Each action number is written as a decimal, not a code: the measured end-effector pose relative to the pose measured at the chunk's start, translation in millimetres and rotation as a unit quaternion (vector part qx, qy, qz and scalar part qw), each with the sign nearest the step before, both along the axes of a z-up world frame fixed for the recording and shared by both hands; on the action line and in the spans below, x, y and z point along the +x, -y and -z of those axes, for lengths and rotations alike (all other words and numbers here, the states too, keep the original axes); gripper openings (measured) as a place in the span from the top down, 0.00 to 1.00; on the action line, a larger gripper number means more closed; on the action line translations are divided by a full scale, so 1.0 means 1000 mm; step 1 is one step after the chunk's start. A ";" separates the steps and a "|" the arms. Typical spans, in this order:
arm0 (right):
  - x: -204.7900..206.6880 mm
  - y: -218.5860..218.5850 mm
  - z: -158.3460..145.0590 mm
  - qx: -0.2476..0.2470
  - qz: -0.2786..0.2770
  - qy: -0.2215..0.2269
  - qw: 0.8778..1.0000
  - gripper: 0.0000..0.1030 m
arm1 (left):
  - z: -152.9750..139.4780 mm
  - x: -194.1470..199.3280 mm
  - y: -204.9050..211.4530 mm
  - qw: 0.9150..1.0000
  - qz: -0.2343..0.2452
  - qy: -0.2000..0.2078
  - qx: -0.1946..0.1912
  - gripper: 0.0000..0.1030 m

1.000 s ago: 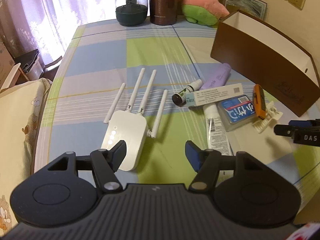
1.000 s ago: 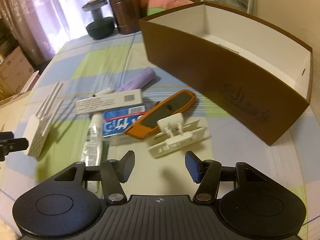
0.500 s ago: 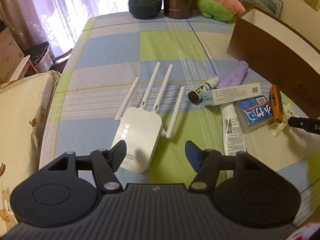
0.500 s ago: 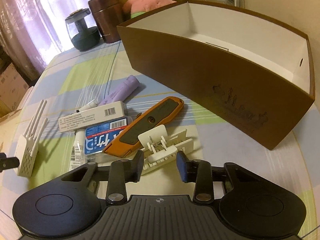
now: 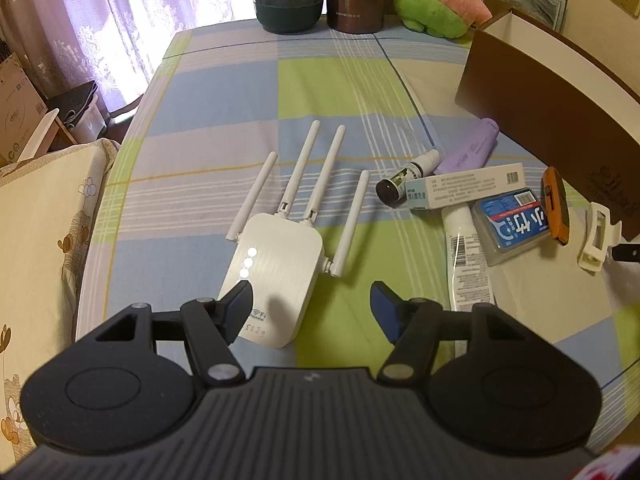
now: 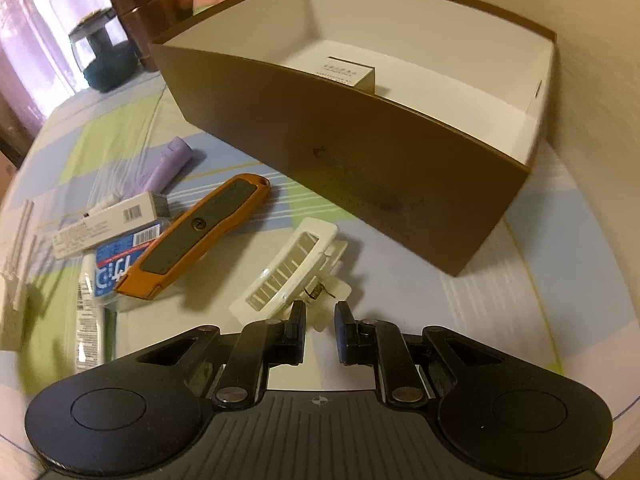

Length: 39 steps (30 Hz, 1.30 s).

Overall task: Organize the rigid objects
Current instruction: 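Grasp the white plastic clip with the right tool while the left tool approaches the white router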

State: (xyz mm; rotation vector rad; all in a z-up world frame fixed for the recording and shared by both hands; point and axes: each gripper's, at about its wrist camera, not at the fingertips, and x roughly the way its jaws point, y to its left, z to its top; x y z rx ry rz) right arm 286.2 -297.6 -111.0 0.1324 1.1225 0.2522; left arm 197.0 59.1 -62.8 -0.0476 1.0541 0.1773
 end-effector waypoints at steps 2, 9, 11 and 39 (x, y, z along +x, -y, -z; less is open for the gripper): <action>-0.002 0.005 0.000 0.028 0.010 -0.007 1.000 0.75 | 0.001 0.001 -0.002 1.000 -0.001 -0.002 0.001 0.40; -0.013 0.003 0.001 0.075 0.074 0.003 0.994 0.37 | 0.000 0.002 -0.010 1.000 -0.003 0.001 0.009 0.40; -0.011 0.005 0.002 0.083 0.099 0.010 0.992 0.38 | -0.001 0.003 -0.012 1.000 -0.004 0.002 0.011 0.40; -0.007 0.003 0.002 -0.003 -0.002 0.008 1.000 0.43 | 0.005 0.004 -0.018 1.000 0.020 -0.008 0.013 0.39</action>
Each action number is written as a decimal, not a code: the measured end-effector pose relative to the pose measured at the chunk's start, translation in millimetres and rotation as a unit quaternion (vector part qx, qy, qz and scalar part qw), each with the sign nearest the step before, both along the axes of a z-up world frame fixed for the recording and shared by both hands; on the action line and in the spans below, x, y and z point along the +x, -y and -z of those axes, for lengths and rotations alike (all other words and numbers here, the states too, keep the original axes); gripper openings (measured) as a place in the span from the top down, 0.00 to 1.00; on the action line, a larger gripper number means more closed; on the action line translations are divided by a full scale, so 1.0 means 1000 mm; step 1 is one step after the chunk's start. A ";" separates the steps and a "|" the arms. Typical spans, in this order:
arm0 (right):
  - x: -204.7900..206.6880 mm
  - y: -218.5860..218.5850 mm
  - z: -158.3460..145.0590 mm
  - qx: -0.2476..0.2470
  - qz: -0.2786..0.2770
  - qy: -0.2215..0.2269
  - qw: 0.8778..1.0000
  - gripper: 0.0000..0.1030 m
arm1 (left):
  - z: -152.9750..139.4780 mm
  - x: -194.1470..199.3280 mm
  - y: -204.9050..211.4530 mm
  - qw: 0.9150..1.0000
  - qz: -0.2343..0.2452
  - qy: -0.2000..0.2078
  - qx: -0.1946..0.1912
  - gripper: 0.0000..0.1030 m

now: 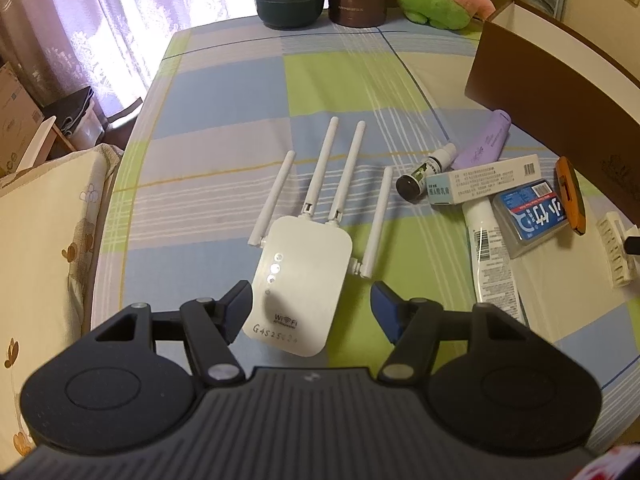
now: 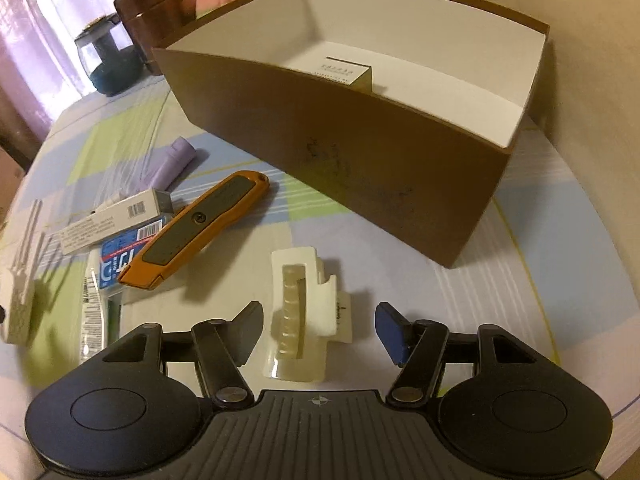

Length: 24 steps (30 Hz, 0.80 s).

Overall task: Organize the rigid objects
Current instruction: 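Grasp the white plastic clip with the right tool while the left tool approaches the white router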

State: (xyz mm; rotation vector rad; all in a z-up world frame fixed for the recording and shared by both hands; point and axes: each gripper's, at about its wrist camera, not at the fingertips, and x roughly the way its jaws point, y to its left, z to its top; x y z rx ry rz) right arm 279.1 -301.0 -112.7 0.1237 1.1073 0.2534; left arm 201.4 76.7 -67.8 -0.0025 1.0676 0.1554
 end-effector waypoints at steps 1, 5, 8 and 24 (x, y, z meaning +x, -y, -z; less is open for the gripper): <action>0.001 -0.005 0.003 -0.003 0.001 -0.002 1.000 0.43 | 0.000 0.001 0.000 1.000 0.003 -0.001 0.001 0.37; 0.002 -0.021 0.011 -0.020 0.002 0.005 1.000 0.43 | 0.003 0.006 -0.001 1.000 0.019 -0.003 0.010 0.36; 0.003 -0.030 0.016 -0.033 -0.008 0.011 0.999 0.50 | 0.005 0.010 -0.005 1.000 0.027 -0.003 0.013 0.36; -0.009 -0.023 0.016 -0.034 -0.014 0.009 0.999 0.64 | 0.038 0.030 -0.016 0.993 0.108 -0.045 0.025 0.40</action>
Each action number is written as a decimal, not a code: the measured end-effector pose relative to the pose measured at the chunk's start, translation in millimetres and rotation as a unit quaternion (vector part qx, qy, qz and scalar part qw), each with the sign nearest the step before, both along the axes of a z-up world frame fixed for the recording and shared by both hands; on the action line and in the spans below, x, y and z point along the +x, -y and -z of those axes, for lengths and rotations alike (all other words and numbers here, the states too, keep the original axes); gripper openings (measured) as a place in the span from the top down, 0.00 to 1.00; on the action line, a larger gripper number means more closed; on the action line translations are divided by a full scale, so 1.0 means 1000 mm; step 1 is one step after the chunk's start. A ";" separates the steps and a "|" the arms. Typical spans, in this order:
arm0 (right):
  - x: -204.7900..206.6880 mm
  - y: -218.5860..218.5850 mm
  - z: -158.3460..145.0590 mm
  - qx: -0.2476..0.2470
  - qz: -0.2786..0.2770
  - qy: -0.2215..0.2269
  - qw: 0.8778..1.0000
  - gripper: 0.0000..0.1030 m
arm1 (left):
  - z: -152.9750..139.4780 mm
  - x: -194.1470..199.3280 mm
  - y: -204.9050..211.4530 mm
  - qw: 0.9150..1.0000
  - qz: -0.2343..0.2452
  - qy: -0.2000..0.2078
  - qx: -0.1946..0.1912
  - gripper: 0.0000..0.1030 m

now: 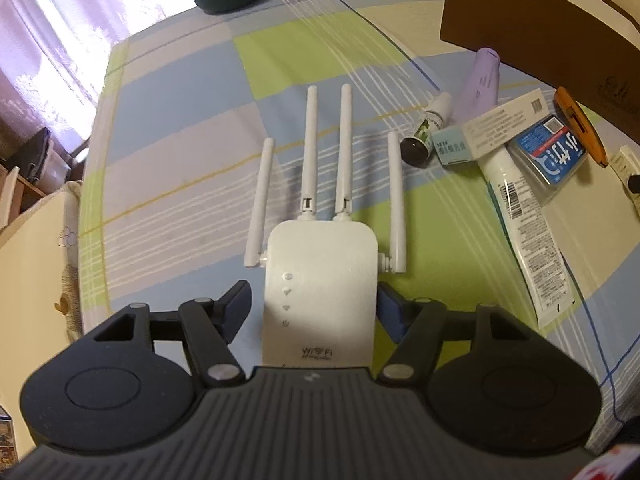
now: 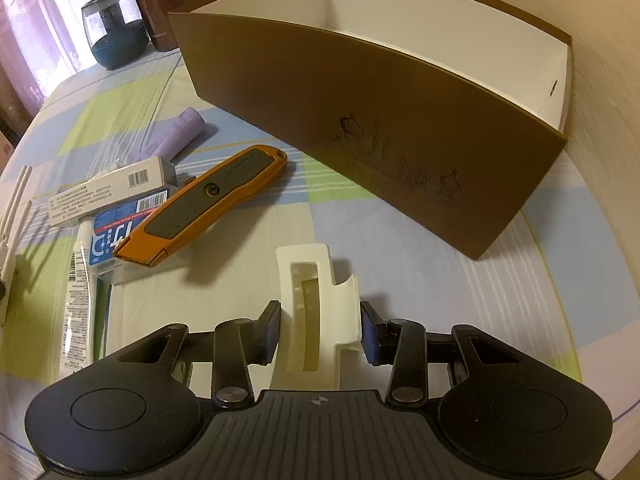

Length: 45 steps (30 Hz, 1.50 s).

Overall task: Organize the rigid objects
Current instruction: 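Grasp the white plastic clip with the right tool while the left tool approaches the white router, then close the left tool on the white four-antenna router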

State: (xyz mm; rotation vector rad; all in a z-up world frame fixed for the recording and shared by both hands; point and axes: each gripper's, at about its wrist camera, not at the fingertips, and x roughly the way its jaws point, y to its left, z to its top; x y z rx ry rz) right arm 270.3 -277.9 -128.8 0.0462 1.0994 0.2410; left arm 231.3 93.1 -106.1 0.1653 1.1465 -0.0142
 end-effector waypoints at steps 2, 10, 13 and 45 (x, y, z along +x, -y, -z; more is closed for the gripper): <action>-0.002 0.000 -0.001 0.002 0.002 0.000 1.000 0.64 | 0.004 0.003 0.000 1.000 0.000 -0.007 -0.011 0.47; -0.008 -0.001 -0.002 0.003 0.003 -0.005 1.000 0.64 | 0.002 -0.005 0.003 0.995 -0.072 -0.014 -0.068 0.50; -0.010 -0.002 -0.002 0.003 0.003 -0.009 1.000 0.64 | 0.002 -0.011 0.012 0.995 -0.079 -0.009 -0.060 0.50; -0.013 -0.009 -0.043 0.023 -0.038 0.021 0.999 0.64 | -0.048 -0.012 0.049 0.997 -0.048 0.038 -0.036 0.50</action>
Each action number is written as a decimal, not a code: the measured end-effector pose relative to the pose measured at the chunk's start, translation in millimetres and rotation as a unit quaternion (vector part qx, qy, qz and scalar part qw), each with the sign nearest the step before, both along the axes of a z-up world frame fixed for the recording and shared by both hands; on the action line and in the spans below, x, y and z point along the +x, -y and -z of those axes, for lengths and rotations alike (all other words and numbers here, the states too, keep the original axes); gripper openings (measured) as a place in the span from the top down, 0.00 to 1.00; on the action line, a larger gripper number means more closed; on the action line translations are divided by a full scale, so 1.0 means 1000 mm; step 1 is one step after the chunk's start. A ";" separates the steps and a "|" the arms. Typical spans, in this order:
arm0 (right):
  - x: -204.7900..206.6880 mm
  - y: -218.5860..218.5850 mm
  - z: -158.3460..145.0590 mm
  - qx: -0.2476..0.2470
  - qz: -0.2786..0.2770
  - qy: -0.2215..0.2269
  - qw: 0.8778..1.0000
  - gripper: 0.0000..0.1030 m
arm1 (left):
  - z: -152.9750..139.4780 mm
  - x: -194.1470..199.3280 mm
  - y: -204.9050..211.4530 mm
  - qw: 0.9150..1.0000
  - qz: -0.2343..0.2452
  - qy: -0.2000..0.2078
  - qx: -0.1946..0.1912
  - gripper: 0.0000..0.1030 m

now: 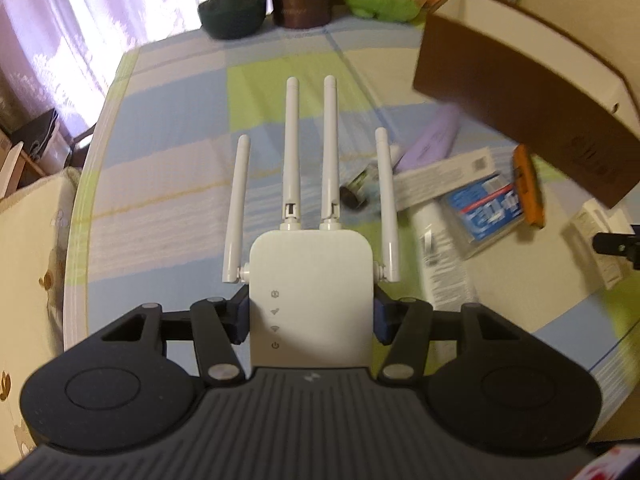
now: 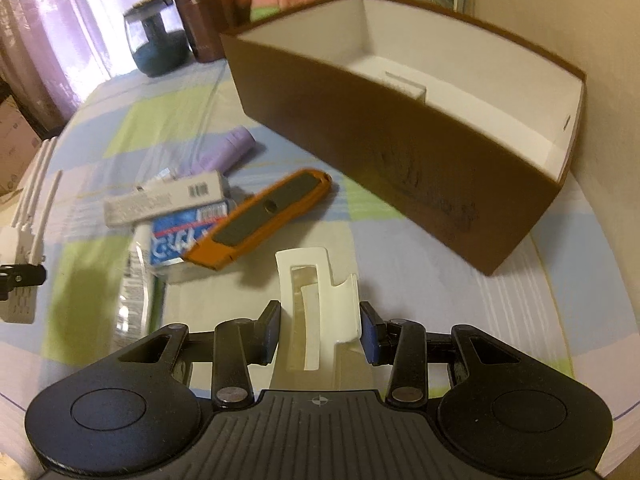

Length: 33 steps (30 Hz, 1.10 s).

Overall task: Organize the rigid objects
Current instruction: 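Carry the router with the left tool while the right tool carries the clip into the brown box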

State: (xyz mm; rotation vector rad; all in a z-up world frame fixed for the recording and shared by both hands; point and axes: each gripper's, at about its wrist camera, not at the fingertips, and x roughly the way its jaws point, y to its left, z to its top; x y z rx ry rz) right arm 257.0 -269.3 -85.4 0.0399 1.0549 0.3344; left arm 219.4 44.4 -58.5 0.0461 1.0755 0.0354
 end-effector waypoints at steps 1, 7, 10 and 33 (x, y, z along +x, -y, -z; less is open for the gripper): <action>0.000 0.000 -0.005 0.003 -0.001 0.004 1.000 0.64 | -0.005 0.001 0.004 1.000 0.005 0.005 -0.001 0.50; 0.002 0.004 -0.032 0.019 -0.005 0.031 0.999 0.64 | -0.031 0.018 0.035 0.998 0.043 0.034 -0.017 0.50; 0.006 0.008 -0.043 0.025 -0.004 0.043 0.999 0.64 | -0.040 0.029 0.057 0.996 0.069 0.046 -0.021 0.50; 0.124 0.070 -0.080 0.023 0.081 0.107 0.991 0.64 | -0.088 0.190 0.192 0.978 0.175 0.109 -0.034 0.50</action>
